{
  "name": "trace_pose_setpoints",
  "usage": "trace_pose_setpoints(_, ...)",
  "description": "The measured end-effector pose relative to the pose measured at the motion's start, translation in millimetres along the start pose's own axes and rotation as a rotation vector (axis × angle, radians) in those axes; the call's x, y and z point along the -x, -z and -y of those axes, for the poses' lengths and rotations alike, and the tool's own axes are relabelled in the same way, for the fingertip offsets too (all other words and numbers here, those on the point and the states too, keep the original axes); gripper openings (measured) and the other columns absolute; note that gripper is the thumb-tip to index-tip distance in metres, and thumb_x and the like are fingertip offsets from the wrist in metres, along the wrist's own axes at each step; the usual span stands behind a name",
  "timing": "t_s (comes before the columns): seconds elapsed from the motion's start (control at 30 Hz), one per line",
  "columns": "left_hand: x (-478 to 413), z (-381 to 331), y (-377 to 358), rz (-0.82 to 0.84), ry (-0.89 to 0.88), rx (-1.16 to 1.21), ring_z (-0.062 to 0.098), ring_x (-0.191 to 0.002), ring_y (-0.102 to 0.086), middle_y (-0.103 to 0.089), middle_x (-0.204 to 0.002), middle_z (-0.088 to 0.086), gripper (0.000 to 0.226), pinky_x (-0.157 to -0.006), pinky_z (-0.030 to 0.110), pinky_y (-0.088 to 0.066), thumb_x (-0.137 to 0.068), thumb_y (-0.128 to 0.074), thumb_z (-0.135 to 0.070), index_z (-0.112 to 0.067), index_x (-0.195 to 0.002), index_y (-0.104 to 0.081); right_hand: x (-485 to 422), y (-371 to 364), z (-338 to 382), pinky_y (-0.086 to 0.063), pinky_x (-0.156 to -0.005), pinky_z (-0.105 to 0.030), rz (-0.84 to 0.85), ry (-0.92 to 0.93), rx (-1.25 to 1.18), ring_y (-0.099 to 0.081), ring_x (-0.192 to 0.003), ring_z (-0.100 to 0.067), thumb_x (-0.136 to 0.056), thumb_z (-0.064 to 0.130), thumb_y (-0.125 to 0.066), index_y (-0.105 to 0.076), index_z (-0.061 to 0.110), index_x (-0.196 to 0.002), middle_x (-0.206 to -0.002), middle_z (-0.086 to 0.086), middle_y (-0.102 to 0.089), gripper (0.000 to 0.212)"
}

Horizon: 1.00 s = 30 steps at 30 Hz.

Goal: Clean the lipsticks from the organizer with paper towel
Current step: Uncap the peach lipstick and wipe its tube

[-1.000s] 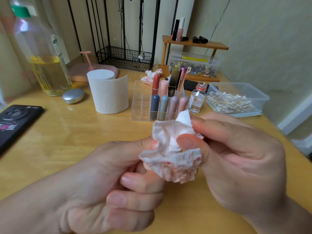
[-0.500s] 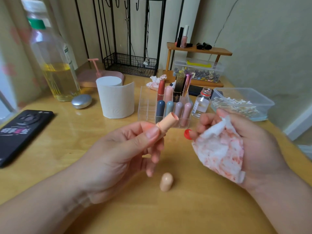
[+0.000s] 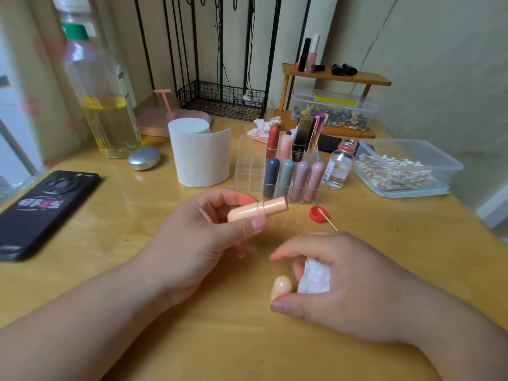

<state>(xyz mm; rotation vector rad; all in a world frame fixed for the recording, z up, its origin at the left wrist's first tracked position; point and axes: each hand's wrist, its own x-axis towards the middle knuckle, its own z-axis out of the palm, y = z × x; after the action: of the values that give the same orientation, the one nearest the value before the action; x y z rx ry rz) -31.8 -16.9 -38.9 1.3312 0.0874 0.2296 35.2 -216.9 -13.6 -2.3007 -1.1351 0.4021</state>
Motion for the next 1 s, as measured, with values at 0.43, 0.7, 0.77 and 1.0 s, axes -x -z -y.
trace_pose_setpoints(0.43, 3, -1, 0, 0.041, -0.003, -0.067, 0.017, -0.058, -0.048, -0.061, -0.068, 0.006, 0.015, -0.053, 0.024, -0.046, -0.075, -0.076, -0.020, -0.013, -0.088, -0.075, -6, 26, -25, -0.051, -0.074, -0.016, -0.404, 0.074, -0.773, -0.070, -0.090, -0.019, -0.078, 0.016, -0.067, -0.077, 0.016, -0.095, -0.093, -0.009, -0.076, 0.019)
trace_pose_setpoints(0.7, 5, 1, -3, 0.082, -0.047, -0.148, 0.013, -0.060, -0.051, -0.060, -0.069, 0.004, 0.017, -0.054, 0.024, -0.048, -0.076, -0.079, -0.020, -0.010, -0.089, -0.075, -5, 17, -20, -0.048, -0.074, -0.014, -0.418, 0.251, -0.618, -0.065, -0.079, -0.010, -0.080, 0.014, -0.069, -0.073, 0.012, -0.099, -0.083, -0.001, -0.072, 0.019)
trace_pose_setpoints(0.77, 6, 1, -5, 0.071, -0.053, -0.163, 0.013, -0.058, -0.052, -0.061, -0.068, 0.005, 0.018, -0.054, 0.023, -0.048, -0.076, -0.081, -0.019, -0.008, -0.089, -0.074, -4, 17, -19, -0.047, -0.074, -0.013, -0.419, 0.252, -0.593, -0.065, -0.080, -0.008, -0.080, 0.015, -0.070, -0.073, 0.013, -0.098, -0.085, -0.005, -0.072, 0.018)
trace_pose_setpoints(1.0, 7, 1, -5, 0.083, -0.057, -0.173, 0.013, -0.060, -0.053, -0.064, -0.070, 0.003, 0.021, -0.055, 0.024, -0.048, -0.074, -0.081, -0.021, -0.010, -0.090, -0.075, -4, 16, -19, -0.049, -0.078, -0.014, -0.395, 0.244, -0.504, -0.068, -0.088, -0.011, -0.081, 0.016, -0.071, -0.073, 0.013, -0.100, -0.090, -0.001, -0.074, 0.019)
